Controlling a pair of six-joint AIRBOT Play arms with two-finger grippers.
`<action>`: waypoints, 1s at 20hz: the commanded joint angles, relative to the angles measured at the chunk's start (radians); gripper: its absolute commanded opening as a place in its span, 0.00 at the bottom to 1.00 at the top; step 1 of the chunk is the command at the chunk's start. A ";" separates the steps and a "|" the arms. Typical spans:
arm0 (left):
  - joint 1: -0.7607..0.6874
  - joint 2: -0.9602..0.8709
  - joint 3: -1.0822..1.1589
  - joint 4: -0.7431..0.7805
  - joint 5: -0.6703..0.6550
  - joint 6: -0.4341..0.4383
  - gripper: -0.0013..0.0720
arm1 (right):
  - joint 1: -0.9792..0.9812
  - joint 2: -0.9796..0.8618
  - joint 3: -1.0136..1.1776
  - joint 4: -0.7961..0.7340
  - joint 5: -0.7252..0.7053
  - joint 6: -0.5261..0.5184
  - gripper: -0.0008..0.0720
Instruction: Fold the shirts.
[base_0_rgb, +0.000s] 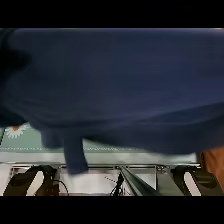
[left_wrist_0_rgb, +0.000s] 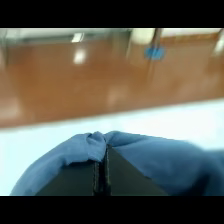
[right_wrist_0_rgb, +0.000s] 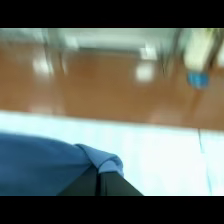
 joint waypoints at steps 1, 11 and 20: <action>-0.197 0.016 -0.151 0.271 -0.097 -0.067 0.04 | -0.001 0.079 -0.271 0.000 0.078 0.031 0.04; -0.221 -0.372 -0.851 -0.034 0.502 -0.174 0.04 | -0.001 -0.201 -1.006 -0.180 -0.427 0.079 0.04; -0.226 -0.851 -0.605 -0.390 0.551 -0.062 0.05 | -0.084 -0.876 -0.679 -0.180 -0.480 0.145 0.04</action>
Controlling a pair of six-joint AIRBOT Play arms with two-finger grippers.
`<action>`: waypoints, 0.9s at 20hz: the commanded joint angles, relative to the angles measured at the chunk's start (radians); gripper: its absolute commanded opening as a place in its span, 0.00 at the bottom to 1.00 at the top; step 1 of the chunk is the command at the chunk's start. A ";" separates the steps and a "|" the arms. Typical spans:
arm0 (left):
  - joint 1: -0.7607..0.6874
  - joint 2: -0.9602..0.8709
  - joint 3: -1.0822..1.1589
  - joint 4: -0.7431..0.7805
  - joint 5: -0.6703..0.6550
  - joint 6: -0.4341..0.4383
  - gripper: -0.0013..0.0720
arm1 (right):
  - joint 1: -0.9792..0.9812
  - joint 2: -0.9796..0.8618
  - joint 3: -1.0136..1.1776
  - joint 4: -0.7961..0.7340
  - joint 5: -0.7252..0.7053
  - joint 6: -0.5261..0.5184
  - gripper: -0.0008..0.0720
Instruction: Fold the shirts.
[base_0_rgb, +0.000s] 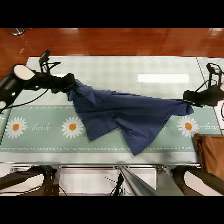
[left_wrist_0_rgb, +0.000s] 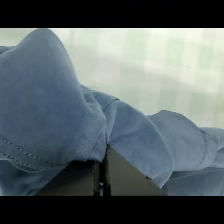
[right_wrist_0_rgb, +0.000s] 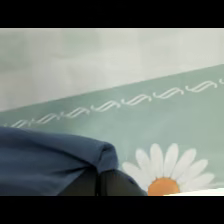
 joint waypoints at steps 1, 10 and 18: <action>-0.011 -0.127 0.060 -0.101 0.002 0.016 0.05 | -0.051 -0.204 0.101 0.021 0.023 0.018 0.04; 0.102 -0.131 0.231 0.066 -0.315 0.075 0.98 | -0.230 -0.227 0.313 0.192 0.219 -0.142 0.87; 0.362 0.136 -0.317 0.010 -0.350 0.145 0.98 | -0.432 0.008 -0.127 0.316 0.041 -0.216 0.86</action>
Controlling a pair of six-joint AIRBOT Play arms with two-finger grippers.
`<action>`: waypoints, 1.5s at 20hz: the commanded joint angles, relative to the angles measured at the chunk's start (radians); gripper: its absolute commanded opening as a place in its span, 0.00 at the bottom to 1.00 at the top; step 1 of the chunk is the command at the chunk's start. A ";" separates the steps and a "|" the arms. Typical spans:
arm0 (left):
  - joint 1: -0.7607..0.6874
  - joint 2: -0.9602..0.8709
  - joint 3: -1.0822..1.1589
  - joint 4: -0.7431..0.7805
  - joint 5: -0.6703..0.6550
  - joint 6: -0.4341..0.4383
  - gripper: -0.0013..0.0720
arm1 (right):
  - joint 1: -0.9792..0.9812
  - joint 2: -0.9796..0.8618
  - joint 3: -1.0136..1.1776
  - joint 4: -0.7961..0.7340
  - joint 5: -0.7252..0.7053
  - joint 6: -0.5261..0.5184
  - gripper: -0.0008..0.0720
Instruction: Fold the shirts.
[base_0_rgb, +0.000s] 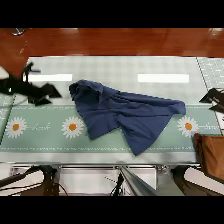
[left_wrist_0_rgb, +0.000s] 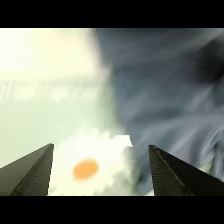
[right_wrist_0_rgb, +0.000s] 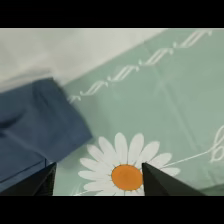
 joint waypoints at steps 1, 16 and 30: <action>0.055 0.079 -0.291 -0.217 0.111 0.091 0.98 | -0.036 0.101 -0.244 0.139 -0.124 -0.089 0.86; -0.208 -0.146 -0.274 -0.599 0.430 0.227 0.97 | -0.036 0.133 -0.408 0.336 -0.118 -0.235 0.86; -0.219 -0.192 -0.130 -0.631 0.326 0.264 0.04 | -0.157 0.104 -0.389 0.186 -0.255 -0.094 0.86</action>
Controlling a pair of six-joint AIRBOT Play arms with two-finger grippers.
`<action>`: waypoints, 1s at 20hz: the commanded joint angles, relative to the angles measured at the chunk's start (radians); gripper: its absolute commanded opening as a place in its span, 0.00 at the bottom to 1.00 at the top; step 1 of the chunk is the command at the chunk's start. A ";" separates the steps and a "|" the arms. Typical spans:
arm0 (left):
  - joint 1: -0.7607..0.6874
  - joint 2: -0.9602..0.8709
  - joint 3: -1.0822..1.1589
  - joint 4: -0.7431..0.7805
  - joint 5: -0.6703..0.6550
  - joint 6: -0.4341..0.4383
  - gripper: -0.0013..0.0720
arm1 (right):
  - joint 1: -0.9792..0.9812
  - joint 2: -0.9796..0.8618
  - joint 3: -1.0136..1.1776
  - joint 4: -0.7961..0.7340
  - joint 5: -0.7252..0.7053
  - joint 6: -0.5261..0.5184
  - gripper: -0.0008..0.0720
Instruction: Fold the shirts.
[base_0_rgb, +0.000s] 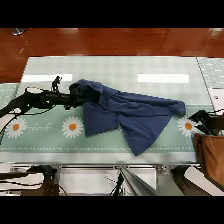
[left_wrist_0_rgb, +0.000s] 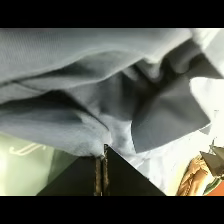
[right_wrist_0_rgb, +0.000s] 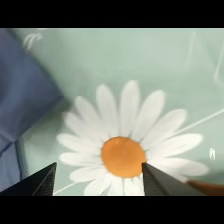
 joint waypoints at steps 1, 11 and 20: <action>0.006 0.000 0.025 -0.005 -0.026 0.003 0.04 | -0.025 -0.052 0.027 0.072 -0.021 -0.023 0.86; 0.006 -0.001 0.024 -0.004 -0.027 0.003 0.04 | 0.067 -0.294 0.167 0.285 -0.016 -0.097 0.86; 0.002 -0.002 0.025 -0.005 -0.018 0.002 0.05 | 0.067 -0.312 0.188 0.323 0.011 -0.133 0.42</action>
